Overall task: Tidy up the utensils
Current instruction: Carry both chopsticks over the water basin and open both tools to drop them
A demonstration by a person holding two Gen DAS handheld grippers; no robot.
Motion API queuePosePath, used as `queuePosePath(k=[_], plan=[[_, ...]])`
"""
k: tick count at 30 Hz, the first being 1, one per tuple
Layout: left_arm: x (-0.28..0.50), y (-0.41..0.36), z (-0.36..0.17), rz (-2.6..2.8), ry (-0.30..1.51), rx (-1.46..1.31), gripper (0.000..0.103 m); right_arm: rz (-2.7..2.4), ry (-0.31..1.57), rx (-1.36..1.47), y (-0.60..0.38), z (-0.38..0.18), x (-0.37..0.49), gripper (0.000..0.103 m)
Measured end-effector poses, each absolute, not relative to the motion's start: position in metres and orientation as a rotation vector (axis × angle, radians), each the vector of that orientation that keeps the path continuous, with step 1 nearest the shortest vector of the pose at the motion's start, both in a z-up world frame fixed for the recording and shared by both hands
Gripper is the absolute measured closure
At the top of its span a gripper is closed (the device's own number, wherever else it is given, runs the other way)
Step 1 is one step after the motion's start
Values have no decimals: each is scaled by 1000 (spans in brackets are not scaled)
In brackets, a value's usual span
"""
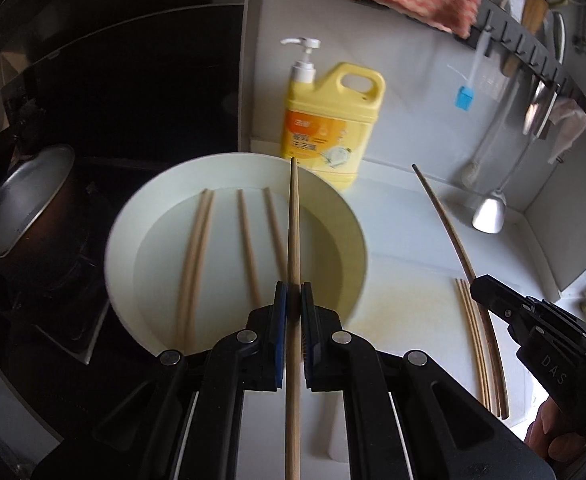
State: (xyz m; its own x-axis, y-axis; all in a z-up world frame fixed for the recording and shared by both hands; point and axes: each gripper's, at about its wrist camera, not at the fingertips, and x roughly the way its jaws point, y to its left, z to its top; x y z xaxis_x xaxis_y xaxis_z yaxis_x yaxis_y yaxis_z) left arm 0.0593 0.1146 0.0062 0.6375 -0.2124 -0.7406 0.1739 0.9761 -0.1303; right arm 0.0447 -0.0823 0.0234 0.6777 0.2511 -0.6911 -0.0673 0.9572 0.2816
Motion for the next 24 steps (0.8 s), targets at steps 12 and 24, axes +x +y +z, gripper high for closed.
queuePosePath(k=[12, 24], plan=[[151, 178, -5, -210, 909, -95, 96, 288, 858, 255, 18, 10, 151, 97], [199, 178, -53, -243, 1022, -86, 96, 206, 1035, 289, 34, -41, 196, 97]])
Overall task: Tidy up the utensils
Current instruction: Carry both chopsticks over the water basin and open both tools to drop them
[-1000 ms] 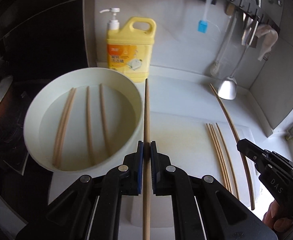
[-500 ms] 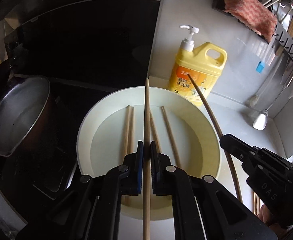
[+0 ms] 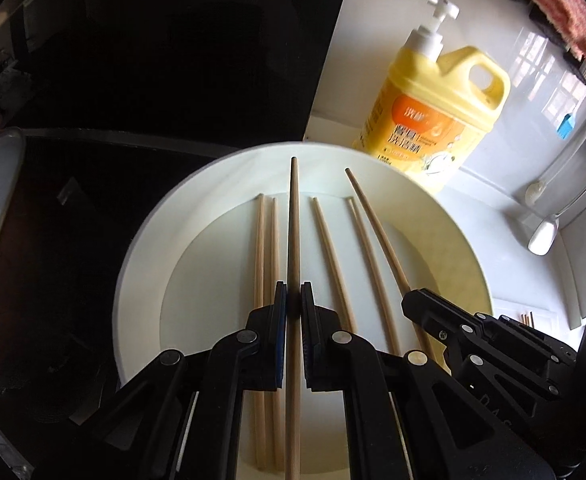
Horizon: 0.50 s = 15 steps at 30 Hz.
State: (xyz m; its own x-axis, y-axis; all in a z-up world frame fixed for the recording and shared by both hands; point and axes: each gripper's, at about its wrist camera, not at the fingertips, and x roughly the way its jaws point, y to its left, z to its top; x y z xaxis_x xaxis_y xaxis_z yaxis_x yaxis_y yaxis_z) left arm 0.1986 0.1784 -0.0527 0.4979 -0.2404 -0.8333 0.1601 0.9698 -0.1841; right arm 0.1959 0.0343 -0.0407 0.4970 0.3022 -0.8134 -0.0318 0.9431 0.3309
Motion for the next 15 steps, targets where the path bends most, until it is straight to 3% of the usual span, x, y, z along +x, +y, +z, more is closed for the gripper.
queuePosePath(k=[15], plan=[[219, 176, -85, -244, 1125, -64, 95, 159, 1139, 303, 37, -69, 205, 97]])
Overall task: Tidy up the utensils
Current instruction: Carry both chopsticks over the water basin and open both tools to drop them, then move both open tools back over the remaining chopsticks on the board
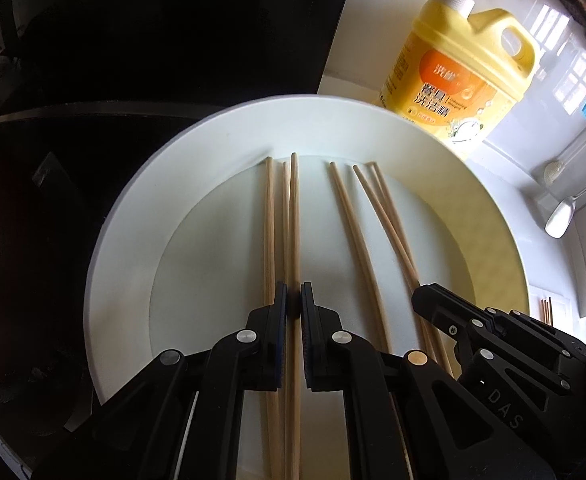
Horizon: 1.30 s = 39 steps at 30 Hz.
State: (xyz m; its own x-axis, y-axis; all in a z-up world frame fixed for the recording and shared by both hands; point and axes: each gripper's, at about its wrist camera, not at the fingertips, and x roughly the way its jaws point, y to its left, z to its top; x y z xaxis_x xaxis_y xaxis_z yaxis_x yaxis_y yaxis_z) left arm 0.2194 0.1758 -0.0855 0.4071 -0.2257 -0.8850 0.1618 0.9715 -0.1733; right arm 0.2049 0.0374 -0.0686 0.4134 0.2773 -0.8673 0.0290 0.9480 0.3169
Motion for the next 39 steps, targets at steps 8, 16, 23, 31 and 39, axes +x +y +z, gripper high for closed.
queuePosePath(k=[8, 16, 23, 31, 39], plan=[[221, 174, -88, -210, 1140, -47, 94, 141, 1130, 299, 34, -67, 202, 97], [209, 185, -69, -123, 1055, -41, 36, 120, 1068, 314, 19, -52, 189, 89], [200, 196, -60, -81, 1044, -51, 27, 115, 1042, 329, 10, -45, 176, 82], [186, 199, -51, -63, 1024, -30, 19, 117, 993, 328, 8, -34, 162, 66], [166, 198, -39, -51, 1004, -35, 16, 115, 958, 335, -4, -25, 141, 56]])
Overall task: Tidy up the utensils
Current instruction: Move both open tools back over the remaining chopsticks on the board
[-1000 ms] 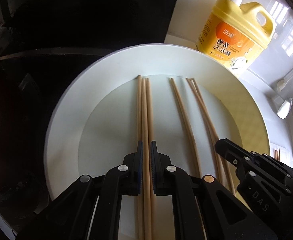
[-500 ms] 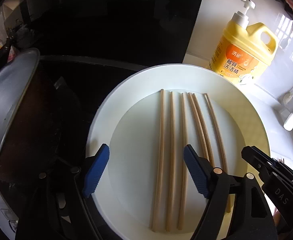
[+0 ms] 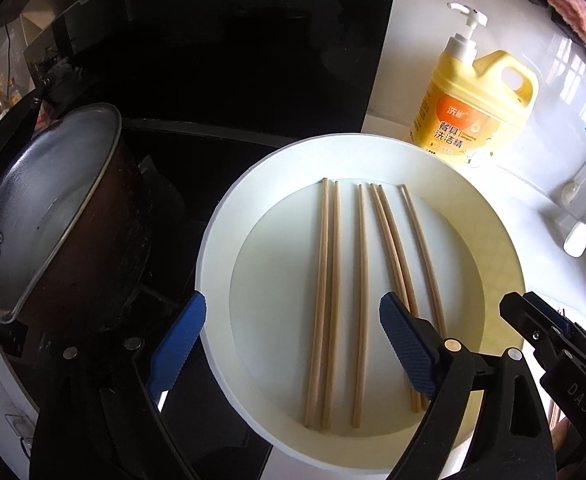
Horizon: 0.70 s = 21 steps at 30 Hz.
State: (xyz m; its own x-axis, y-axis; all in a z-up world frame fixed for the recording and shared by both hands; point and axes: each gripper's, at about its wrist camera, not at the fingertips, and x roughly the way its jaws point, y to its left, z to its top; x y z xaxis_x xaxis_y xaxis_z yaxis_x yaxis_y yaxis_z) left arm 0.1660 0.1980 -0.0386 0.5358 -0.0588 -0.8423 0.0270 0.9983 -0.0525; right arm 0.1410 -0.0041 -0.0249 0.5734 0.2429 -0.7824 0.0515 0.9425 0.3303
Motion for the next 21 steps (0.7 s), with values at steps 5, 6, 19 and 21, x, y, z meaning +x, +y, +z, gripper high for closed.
queuePosePath(k=[5, 6, 19, 21], plan=[[155, 189, -32, -51, 995, -40, 15, 108, 946, 343, -16, -21, 125, 54], [153, 186, -30, -51, 991, -39, 15, 105, 943, 347, -20, -21, 121, 53], [121, 142, -15, -105, 969, -34, 13, 65, 913, 399, -67, -10, 79, 48], [115, 134, -12, -114, 965, -30, 13, 56, 909, 401, -74, -9, 72, 45]])
